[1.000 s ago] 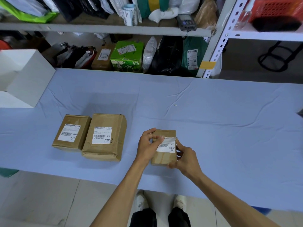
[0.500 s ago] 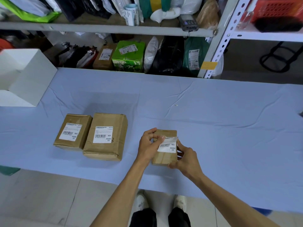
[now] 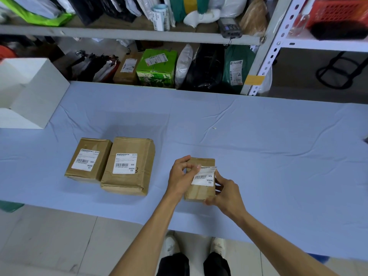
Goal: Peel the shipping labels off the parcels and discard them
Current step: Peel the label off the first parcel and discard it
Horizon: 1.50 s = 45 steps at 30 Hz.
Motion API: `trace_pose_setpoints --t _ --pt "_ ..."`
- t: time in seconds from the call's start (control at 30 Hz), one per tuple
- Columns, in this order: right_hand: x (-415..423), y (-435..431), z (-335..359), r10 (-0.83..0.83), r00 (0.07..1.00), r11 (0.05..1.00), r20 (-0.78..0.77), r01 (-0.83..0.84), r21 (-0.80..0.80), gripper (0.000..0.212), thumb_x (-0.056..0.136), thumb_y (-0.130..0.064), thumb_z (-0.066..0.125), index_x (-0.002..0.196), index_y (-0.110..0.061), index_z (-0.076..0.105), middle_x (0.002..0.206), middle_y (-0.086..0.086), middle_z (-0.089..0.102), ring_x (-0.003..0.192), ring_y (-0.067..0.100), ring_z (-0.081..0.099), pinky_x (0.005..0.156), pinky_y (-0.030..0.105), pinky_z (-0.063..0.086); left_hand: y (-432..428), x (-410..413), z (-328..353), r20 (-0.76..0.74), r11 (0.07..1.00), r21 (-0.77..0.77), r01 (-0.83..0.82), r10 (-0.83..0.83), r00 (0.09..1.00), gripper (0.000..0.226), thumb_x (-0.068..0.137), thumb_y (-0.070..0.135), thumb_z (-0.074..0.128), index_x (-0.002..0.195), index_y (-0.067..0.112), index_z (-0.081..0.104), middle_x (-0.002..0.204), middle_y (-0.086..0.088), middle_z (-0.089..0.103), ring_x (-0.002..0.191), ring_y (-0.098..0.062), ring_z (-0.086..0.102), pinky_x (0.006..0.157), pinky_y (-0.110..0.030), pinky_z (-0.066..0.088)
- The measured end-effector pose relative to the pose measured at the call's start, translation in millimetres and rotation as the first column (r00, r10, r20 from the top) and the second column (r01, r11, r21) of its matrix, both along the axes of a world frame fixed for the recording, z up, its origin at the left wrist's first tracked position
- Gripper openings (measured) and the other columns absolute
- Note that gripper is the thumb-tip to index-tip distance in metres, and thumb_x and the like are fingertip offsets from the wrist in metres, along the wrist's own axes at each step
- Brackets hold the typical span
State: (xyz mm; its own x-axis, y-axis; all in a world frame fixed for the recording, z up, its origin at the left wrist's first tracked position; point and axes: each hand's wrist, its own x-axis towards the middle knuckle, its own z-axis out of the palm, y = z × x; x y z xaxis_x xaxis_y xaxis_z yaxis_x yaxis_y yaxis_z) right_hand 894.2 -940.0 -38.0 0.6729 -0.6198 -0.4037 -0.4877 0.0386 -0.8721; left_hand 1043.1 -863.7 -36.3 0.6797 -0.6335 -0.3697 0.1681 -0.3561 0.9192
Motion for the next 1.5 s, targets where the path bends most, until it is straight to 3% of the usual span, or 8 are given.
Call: trace_pose_setpoints --t 0.13,0.3,0.6,0.83,1.27,1.5 --pt "0.4 -0.3 -0.1 -0.003 1.0 1.0 -0.001 0.003 -0.006 0.081 0.051 0.004 0.079 0.125 -0.023 0.06 0.087 -0.022 0.072 0.076 0.004 0.07 0.06 0.018 0.055 -0.6 -1.0 2.9 -0.002 1.0 0.002 -0.001 0.002 1.0 0.013 0.085 0.022 0.07 0.082 0.009 0.07 0.131 0.015 0.049 0.107 -0.003 0.051 0.072 -0.008 0.048" --pt "0.0 0.8 -0.3 -0.013 1.0 1.0 -0.005 0.013 0.003 0.084 0.053 0.006 0.078 0.13 -0.017 0.058 0.089 -0.013 0.073 0.077 0.005 0.07 0.06 0.018 0.054 -0.9 -0.3 5.5 0.007 1.0 0.006 0.009 -0.009 1.0 0.012 0.085 0.023 0.07 0.078 0.013 0.07 0.132 0.014 0.048 0.115 -0.01 0.05 0.098 -0.027 0.046" --pt "0.7 1.3 3.2 -0.015 1.0 1.0 -0.014 0.015 0.006 0.086 0.053 0.008 0.078 0.133 -0.016 0.056 0.092 -0.012 0.072 0.078 0.004 0.069 0.061 0.017 0.054 -1.0 -1.0 6.1 0.005 1.0 0.007 -0.001 0.001 1.0 0.013 0.085 0.024 0.07 0.078 0.014 0.07 0.134 0.012 0.048 0.12 -0.016 0.052 0.101 -0.038 0.048" --pt "1.1 1.5 4.6 -0.022 1.0 1.0 -0.017 0.023 0.019 0.086 0.055 0.009 0.077 0.135 -0.014 0.055 0.095 -0.009 0.072 0.079 0.007 0.069 0.061 0.02 0.056 -1.7 -1.4 7.6 0.01 1.0 0.009 0.007 -0.007 1.0 0.013 0.085 0.026 0.07 0.076 0.016 0.069 0.135 0.012 0.048 0.118 -0.015 0.053 0.099 -0.032 0.049" --pt "1.6 1.3 3.3 -0.019 0.999 1.0 -0.025 0.02 0.008 0.085 0.053 0.008 0.077 0.131 -0.019 0.057 0.089 -0.011 0.072 0.078 0.007 0.069 0.063 0.021 0.057 -0.9 0.6 5.8 -0.019 1.0 0.001 0.0 0.0 1.0 0.015 0.085 0.025 0.071 0.082 0.01 0.071 0.135 0.012 0.047 0.123 -0.018 0.052 0.104 -0.041 0.046" --pt "1.3 -0.1 3.9 -0.008 1.0 1.0 -0.03 0.009 0.005 0.085 0.052 0.007 0.077 0.131 -0.018 0.058 0.086 -0.011 0.072 0.075 0.005 0.068 0.063 0.02 0.056 0.2 0.6 10.3 -0.032 1.0 -0.001 0.007 -0.007 0.999 0.013 0.086 0.022 0.07 0.08 0.011 0.07 0.137 0.009 0.047 0.124 -0.02 0.051 0.103 -0.037 0.046"
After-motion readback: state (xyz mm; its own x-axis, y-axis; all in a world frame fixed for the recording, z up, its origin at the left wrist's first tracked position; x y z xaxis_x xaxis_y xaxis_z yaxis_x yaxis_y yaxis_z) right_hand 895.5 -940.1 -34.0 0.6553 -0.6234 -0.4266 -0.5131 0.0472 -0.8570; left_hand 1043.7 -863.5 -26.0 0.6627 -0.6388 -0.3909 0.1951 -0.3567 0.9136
